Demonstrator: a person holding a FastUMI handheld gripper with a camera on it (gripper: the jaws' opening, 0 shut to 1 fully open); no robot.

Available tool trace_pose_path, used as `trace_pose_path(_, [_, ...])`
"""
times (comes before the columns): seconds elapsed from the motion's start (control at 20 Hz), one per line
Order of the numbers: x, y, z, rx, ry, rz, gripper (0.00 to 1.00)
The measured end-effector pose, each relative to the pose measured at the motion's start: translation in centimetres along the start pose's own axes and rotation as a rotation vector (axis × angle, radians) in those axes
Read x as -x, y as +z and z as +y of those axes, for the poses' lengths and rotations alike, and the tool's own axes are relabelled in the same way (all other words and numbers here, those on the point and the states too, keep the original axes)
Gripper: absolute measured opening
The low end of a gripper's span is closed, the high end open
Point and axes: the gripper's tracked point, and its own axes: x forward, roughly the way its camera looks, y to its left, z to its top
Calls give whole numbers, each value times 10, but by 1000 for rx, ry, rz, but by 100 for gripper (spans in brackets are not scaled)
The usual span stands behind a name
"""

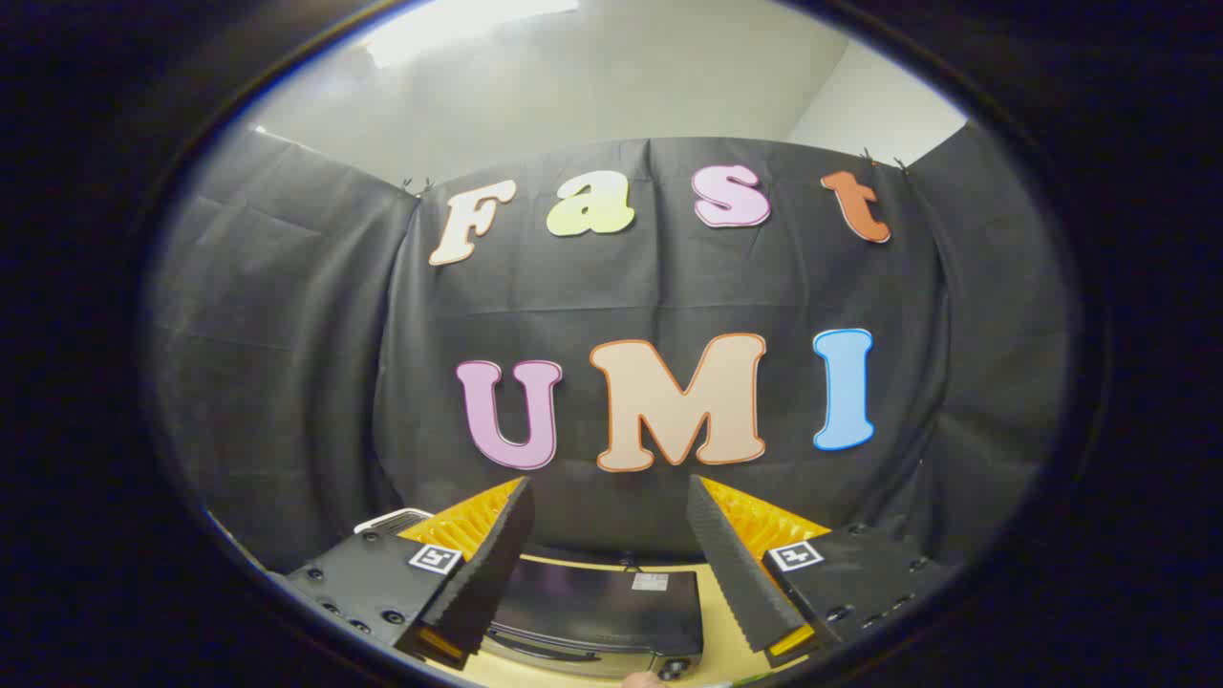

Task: Open the toaster oven, put the food inside, and close the toaster oven door.

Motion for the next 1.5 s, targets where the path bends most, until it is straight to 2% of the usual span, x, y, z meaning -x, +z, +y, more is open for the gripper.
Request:
trace_pose_path(0.8, [-15, -13, 11, 20, 35, 18, 100])
trace_pose_path(0.9, [-19, -39, 13, 14, 42, 58, 100])
trace_pose_path(1.35, [-30, -222, 34, 41, 66, 382, 100])
trace_pose_path(1.5, [-24, -250, 45, 79, 80, 421, 100])
